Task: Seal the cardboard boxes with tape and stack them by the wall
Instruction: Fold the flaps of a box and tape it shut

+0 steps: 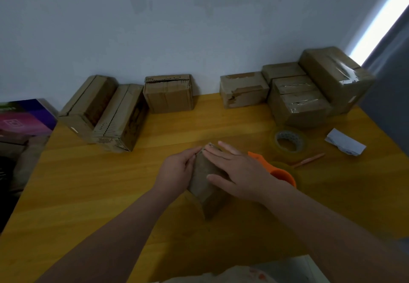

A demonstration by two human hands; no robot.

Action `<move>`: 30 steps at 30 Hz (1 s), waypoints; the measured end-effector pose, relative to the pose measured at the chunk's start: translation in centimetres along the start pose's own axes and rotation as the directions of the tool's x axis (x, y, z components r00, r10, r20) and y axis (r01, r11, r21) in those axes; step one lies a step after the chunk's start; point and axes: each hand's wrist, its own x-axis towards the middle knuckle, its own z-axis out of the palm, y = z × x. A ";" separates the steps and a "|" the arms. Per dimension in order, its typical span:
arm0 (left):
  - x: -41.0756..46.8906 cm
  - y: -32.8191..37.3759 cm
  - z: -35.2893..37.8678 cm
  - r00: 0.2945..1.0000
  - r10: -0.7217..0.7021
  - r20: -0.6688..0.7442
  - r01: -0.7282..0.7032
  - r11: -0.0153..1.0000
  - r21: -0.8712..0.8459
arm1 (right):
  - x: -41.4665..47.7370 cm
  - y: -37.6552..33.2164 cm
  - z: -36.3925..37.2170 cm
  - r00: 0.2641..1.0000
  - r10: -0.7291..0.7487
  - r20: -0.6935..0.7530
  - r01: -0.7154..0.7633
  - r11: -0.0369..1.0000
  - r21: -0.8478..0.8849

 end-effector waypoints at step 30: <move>10.4 -1.7 -4.5 0.845 -0.453 0.284 0.502 0.487 -0.715 | 9.8 3.7 -6.4 0.996 0.088 0.014 -0.089 0.984 0.152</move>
